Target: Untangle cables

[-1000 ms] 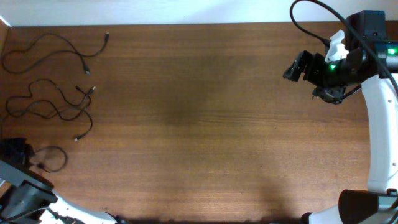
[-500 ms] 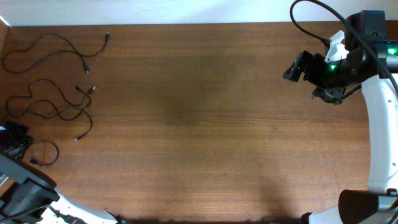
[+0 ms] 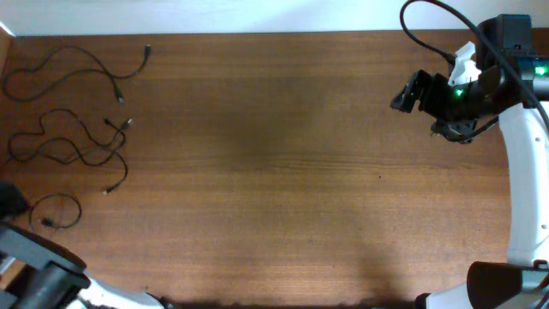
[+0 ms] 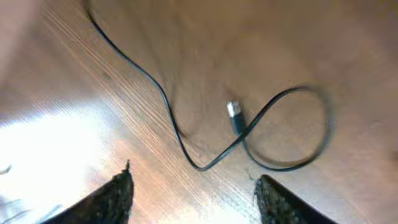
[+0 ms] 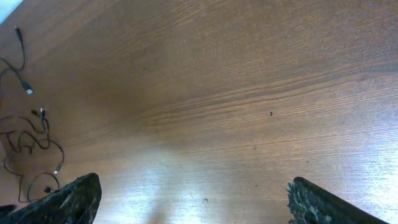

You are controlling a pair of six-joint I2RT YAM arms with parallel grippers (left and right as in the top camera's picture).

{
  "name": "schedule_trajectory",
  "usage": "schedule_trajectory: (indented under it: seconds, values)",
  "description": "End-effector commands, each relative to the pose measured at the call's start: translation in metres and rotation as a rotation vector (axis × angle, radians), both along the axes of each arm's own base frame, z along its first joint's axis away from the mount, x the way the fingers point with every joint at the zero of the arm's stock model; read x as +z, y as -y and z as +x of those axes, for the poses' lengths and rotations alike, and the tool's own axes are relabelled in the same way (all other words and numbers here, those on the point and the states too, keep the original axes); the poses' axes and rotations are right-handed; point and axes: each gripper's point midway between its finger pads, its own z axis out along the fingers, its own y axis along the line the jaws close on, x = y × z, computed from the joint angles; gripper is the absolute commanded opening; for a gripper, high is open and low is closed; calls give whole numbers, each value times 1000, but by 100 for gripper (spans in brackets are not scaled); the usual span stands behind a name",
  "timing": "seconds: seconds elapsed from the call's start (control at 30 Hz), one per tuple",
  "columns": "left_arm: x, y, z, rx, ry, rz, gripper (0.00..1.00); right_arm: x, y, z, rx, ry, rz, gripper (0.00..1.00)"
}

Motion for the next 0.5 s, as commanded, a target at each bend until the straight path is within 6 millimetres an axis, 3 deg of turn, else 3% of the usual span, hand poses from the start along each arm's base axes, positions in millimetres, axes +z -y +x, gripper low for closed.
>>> schedule_trajectory:
  seconds: [0.0, 0.03, 0.13, 0.17, 0.27, 0.3, 0.4, 0.47]
  values:
    - [-53, 8, -17, -17, -98, -87, 71, 0, -1, 3, 11, 6, -4, 96]
    - [-61, 9, -13, -21, -80, -104, 66, 0, -1, 3, 11, 6, -4, 96]
    - [-73, 8, 1, -74, -28, -132, 67, 0, -1, 3, 11, 6, -4, 96]
    - [-74, 8, 2, -81, -25, -130, 63, 0, -1, 3, 11, 6, -4, 96]
    - [-74, 2, 6, -81, -11, -109, 9, 0, -1, 3, 11, 6, -4, 96]
    - [-74, 5, 9, -85, 8, -121, 0, 0, -1, 3, 11, 6, -4, 96]
    - [-72, 22, 28, -110, 122, -212, 0, 0, -1, 3, 11, 6, -4, 96]
    - [-58, 38, 48, -130, 239, -304, 0, 0, -1, 3, 11, 6, -4, 96]
